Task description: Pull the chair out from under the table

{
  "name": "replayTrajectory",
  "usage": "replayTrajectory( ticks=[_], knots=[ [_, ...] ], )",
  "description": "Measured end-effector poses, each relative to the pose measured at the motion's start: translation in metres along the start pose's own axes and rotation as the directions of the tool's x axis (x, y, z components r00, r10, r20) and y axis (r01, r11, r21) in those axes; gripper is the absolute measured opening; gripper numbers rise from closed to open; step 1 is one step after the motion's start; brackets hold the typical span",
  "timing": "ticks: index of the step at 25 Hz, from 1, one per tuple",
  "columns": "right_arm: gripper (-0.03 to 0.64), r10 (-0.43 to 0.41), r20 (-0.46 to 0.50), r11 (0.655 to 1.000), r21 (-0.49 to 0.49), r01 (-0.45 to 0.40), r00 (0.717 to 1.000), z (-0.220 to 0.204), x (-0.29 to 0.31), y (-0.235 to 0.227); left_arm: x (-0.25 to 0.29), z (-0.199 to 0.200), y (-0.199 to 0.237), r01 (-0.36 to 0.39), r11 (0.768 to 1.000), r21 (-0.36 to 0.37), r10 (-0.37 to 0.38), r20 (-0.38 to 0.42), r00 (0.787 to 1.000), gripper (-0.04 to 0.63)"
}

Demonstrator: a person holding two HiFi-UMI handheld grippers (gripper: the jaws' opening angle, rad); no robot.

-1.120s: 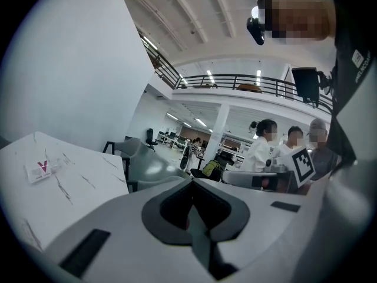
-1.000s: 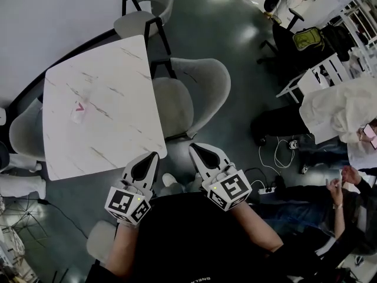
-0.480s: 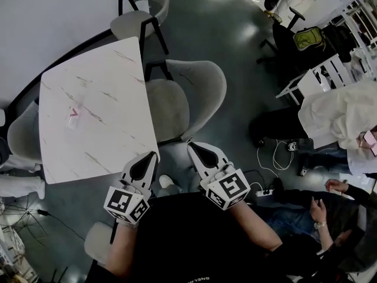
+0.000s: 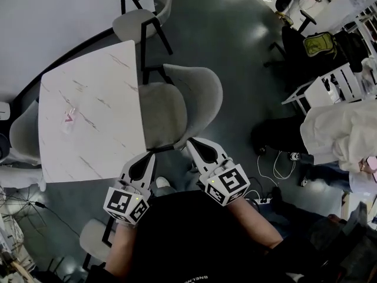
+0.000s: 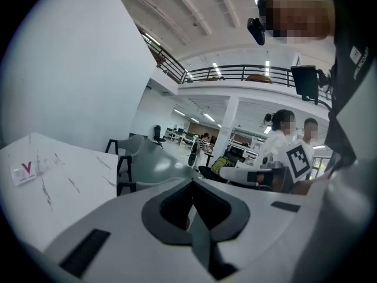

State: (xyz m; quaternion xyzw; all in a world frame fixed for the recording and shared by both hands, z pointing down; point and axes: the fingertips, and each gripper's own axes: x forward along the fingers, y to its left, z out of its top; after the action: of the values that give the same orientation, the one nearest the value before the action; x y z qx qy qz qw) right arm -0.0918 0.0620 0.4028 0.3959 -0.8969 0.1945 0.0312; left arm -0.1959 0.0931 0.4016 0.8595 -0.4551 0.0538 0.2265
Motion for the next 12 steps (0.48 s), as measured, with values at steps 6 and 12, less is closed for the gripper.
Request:
replayTrajectory(
  ticks=[6,12],
  knots=[
    [0.005,0.052,-0.011,0.999,-0.001,-0.052,0.999,0.009,0.006,-0.035,0.032,0.006,-0.007,-0.057,0.998,0.004,0.057,0.004,0.998,0.005],
    [0.005,0.086,-0.033,0.996,0.021,-0.085,0.996,0.013,0.002,-0.075,0.062,0.007,-0.018,-0.135,0.991,0.013,0.135,-0.004,0.991,0.005]
  ],
)
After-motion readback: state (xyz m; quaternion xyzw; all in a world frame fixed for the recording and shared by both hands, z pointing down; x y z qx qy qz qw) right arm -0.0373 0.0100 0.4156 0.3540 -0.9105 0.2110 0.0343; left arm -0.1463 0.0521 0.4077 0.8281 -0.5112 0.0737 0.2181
